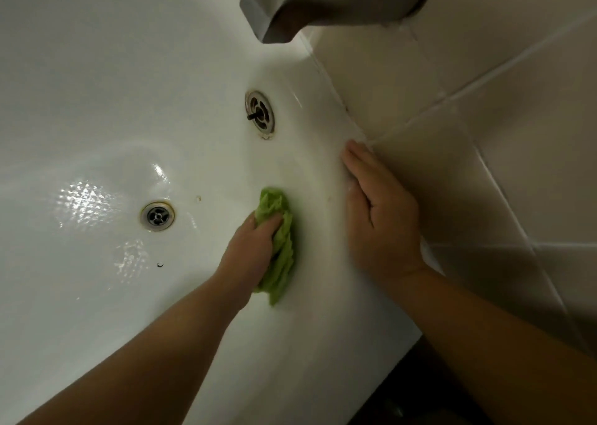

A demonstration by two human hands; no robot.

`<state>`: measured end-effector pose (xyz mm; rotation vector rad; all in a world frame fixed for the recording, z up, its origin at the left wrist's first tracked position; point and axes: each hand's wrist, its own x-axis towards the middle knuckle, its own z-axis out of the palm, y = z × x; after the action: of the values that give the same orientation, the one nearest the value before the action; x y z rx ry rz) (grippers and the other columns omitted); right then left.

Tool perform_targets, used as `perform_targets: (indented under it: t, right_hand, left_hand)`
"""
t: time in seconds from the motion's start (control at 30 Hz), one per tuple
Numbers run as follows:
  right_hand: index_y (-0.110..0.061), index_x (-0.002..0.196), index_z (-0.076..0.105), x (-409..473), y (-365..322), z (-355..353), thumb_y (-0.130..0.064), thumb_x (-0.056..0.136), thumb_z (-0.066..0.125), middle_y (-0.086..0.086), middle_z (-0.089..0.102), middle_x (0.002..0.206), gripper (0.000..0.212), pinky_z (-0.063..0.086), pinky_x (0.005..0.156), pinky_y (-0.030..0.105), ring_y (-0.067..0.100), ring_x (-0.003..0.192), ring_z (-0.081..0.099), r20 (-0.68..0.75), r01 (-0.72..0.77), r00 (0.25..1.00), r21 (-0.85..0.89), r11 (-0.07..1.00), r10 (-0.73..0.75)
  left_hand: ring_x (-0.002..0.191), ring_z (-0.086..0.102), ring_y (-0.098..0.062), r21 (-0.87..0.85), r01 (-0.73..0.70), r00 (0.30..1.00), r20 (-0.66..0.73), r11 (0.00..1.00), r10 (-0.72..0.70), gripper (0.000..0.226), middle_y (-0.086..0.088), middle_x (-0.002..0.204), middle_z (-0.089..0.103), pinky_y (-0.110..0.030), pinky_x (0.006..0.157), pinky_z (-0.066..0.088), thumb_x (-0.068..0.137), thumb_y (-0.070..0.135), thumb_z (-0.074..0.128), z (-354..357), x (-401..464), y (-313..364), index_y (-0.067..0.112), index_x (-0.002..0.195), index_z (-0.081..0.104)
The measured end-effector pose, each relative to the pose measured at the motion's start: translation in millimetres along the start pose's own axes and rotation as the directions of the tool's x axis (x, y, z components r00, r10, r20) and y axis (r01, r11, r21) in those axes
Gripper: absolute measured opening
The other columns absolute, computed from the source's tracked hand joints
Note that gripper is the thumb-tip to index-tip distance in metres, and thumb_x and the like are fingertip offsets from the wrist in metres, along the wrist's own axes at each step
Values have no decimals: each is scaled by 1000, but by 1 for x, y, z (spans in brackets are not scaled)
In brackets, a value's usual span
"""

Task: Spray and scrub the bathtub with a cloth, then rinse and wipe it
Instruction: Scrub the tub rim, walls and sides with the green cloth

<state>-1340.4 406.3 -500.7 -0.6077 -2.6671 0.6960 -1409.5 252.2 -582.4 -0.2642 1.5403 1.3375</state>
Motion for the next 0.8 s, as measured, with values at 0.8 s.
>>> perform_targets:
  t: [0.8]
  right_hand:
    - [-11,164,22,7,-18,8,-20,102,42,4,15,173,66,8,130,39,16,159,11,252,55,967,-338,939,34]
  left_hand:
    - [142,45,-28,401,-184,981,20,897,192,60,-3,164,36,-34,114,31,110,41,37,4,35,-49,44,162,7]
